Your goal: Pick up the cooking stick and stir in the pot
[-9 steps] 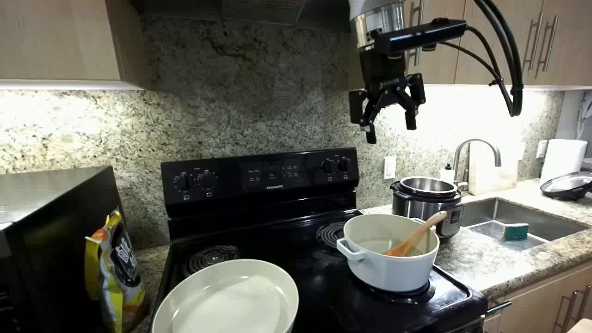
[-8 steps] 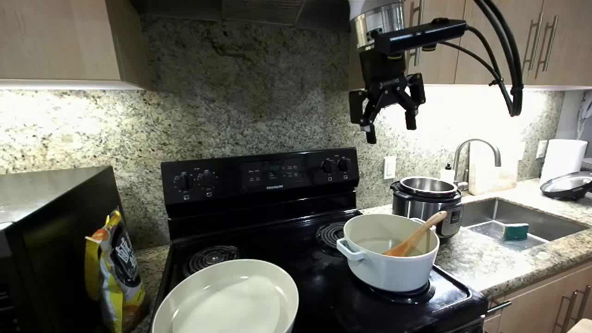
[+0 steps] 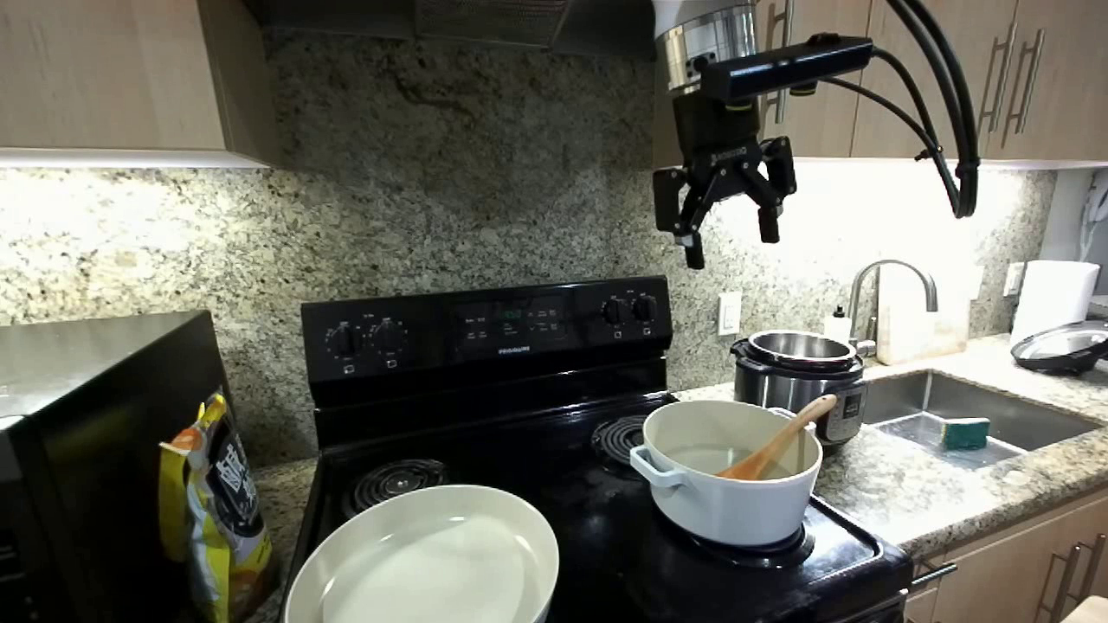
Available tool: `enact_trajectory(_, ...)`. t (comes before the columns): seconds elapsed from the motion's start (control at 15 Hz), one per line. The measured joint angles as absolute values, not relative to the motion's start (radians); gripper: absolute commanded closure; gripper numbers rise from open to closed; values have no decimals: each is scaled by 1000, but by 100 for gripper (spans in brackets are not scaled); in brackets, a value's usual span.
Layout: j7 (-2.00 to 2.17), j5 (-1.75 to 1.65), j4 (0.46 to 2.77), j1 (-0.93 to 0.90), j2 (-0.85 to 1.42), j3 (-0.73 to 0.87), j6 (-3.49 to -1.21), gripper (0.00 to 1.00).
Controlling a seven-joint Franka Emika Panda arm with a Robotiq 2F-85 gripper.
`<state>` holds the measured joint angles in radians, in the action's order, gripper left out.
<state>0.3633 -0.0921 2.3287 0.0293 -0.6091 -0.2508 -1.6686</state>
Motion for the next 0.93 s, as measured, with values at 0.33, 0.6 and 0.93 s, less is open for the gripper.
enact_trajectory(0.33,363,-92,2329,29,-609,-251,-1669,0)
enact_trajectory(0.6,363,-92,2329,27,-609,-249,-1669,0)
enact_trajectory(0.93,357,-92,2347,3,-607,-213,-1682,0)
